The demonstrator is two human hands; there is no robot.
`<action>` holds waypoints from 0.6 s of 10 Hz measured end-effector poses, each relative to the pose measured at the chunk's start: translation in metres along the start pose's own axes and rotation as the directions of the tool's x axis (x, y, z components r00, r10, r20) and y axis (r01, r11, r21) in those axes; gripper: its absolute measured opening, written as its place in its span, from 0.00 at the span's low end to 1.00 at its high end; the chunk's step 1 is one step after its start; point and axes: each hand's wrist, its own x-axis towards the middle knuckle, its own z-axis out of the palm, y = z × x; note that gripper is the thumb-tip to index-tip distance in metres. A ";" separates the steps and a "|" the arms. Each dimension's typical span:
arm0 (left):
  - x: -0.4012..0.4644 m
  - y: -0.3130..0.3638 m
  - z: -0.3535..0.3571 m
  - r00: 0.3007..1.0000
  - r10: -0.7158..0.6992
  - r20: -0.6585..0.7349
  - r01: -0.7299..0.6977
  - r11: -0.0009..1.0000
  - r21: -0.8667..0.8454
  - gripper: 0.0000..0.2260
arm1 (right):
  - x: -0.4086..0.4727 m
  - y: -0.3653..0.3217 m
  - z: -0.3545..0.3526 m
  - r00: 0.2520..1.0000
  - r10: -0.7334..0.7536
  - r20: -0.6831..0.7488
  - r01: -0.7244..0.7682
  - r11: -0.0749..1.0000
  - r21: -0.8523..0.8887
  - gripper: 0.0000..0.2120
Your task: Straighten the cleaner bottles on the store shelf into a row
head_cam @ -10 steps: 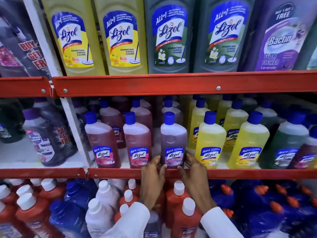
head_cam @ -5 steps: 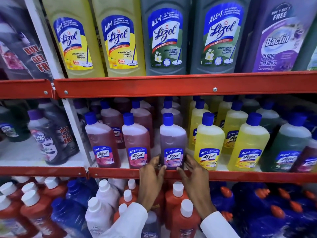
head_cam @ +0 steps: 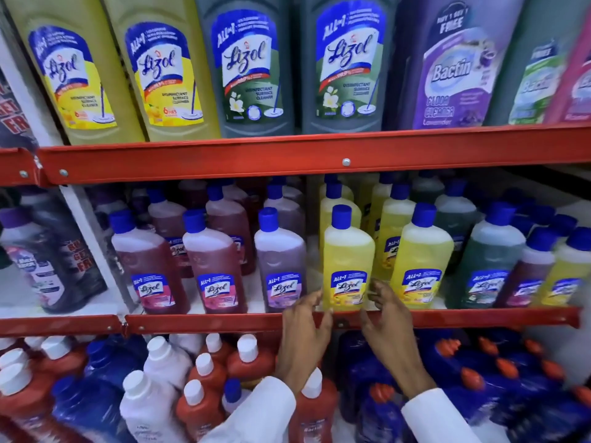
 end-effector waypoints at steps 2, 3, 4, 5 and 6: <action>0.003 0.007 0.005 0.999 -0.046 -0.006 0.046 0.999 -0.008 0.13 | 0.007 0.004 -0.005 0.998 -0.004 0.059 0.003 1.000 0.007 0.24; 0.002 0.009 0.008 0.997 -0.075 -0.025 0.075 0.997 0.010 0.12 | 0.007 0.007 -0.005 0.998 -0.017 0.062 0.016 1.000 0.022 0.23; 0.003 0.008 0.009 0.994 -0.102 -0.032 0.102 0.995 0.008 0.11 | 0.008 0.008 -0.005 0.998 -0.013 0.058 0.012 1.000 0.019 0.23; 0.004 0.008 0.007 0.994 -0.112 -0.013 0.112 0.994 -0.006 0.10 | 0.007 0.010 -0.003 0.998 -0.028 0.052 0.026 0.999 0.037 0.23; 0.005 0.011 0.003 0.997 -0.073 -0.037 0.075 0.995 0.068 0.14 | -0.002 0.006 -0.017 0.988 0.025 -0.154 0.000 0.988 0.157 0.22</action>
